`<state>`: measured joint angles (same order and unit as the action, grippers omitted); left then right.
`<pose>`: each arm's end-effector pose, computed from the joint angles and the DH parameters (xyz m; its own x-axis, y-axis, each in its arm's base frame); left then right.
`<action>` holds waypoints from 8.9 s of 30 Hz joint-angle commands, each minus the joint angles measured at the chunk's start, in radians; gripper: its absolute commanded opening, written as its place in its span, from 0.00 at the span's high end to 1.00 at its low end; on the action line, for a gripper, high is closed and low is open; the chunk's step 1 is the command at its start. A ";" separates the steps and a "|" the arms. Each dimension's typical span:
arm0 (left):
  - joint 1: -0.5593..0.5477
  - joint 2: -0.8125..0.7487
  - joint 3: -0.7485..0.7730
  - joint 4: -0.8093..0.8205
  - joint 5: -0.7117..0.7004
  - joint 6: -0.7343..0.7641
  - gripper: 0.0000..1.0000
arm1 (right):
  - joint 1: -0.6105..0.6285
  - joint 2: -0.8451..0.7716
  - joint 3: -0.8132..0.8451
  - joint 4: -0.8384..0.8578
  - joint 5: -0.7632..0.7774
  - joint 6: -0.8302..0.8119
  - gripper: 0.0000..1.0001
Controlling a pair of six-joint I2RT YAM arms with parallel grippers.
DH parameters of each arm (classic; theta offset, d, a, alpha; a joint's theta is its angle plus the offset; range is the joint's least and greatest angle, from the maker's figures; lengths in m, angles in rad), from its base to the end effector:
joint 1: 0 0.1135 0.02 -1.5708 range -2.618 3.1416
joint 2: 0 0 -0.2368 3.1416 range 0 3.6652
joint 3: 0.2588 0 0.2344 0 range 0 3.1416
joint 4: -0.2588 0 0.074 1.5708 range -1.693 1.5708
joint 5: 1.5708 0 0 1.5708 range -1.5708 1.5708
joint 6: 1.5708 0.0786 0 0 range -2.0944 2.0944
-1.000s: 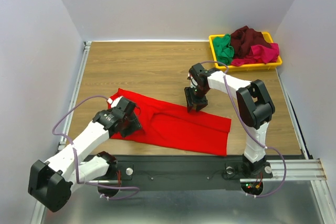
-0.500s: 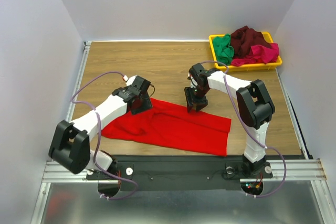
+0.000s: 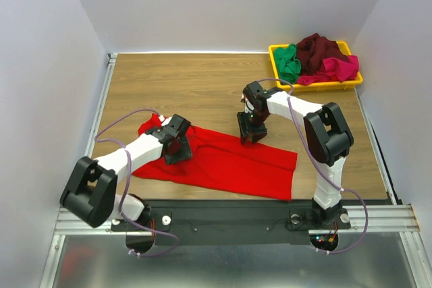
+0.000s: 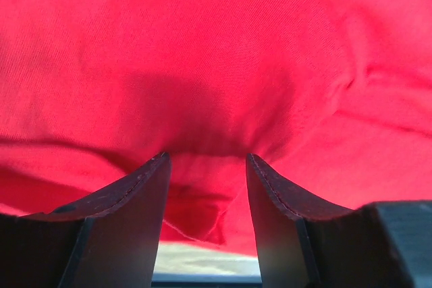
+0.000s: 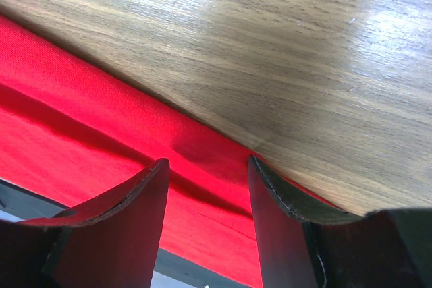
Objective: Fold and stack the t-shirts
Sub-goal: Fold the tshirt
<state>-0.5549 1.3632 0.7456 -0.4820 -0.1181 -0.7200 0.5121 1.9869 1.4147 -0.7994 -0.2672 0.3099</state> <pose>0.2256 -0.1290 0.1274 -0.8844 -0.2222 -0.4105 -0.1402 0.9653 -0.2204 0.3109 0.1986 0.1110 -0.9718 -0.2088 -0.1095 -0.2329 0.9228 0.3068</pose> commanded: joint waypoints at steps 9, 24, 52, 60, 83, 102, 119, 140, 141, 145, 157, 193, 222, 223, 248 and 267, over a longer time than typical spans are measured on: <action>-0.020 -0.271 -0.156 -0.095 0.057 -0.124 0.41 | 0.006 0.041 0.007 0.043 -0.006 -0.008 0.44; -0.010 -0.086 0.058 -0.098 -0.067 -0.061 0.35 | 0.006 -0.054 0.015 0.032 0.060 0.023 0.44; 0.262 0.312 0.233 0.088 -0.109 0.207 0.35 | 0.006 -0.119 -0.212 -0.001 0.085 -0.055 0.44; 0.265 0.614 0.612 0.054 -0.104 0.307 0.37 | 0.006 -0.117 -0.206 -0.020 0.069 -0.057 0.43; 0.265 0.981 1.554 -0.138 -0.023 0.439 0.38 | 0.008 -0.046 0.055 -0.075 0.020 -0.077 0.43; 0.265 0.689 0.791 0.069 0.052 0.290 0.38 | 0.008 -0.074 -0.115 -0.018 0.036 -0.130 0.43; 0.312 1.008 1.224 -0.050 0.038 0.320 0.38 | 0.025 0.059 0.042 0.003 -0.049 -0.089 0.44; 0.348 0.940 1.484 0.118 0.140 0.379 0.37 | 0.023 -0.036 0.121 -0.009 -0.007 -0.055 0.42; 0.345 0.876 1.457 0.126 0.138 0.379 0.37 | 0.023 -0.051 0.104 -0.012 -0.004 -0.052 0.42; 0.306 0.710 1.289 0.131 0.135 0.367 0.37 | 0.025 -0.125 0.008 -0.012 0.023 -0.042 0.42; 0.010 0.399 0.712 0.158 0.305 0.350 0.38 | 0.026 -0.252 -0.132 -0.034 0.023 -0.026 0.43; -0.201 0.458 0.449 0.118 0.460 0.314 0.36 | 0.127 -0.241 -0.318 0.094 -0.026 -0.011 0.44; -0.258 0.455 0.485 0.132 0.472 0.350 0.33 | 0.155 -0.191 -0.415 0.163 0.020 0.000 1.00; -0.261 0.461 0.485 0.131 0.468 0.352 0.33 | 0.155 -0.191 -0.415 0.163 0.023 0.000 1.00; -0.284 0.422 0.284 0.068 0.192 0.274 0.33 | 0.155 -0.191 -0.407 0.154 0.075 0.031 1.00; -0.280 0.349 0.279 -0.066 -0.057 0.257 0.29 | 0.154 -0.191 -0.396 0.144 0.092 0.031 0.99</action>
<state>-0.8478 1.7287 1.0565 -0.3450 -0.0128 -0.4713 0.6502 1.7535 1.0279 -0.6807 -0.2882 0.3561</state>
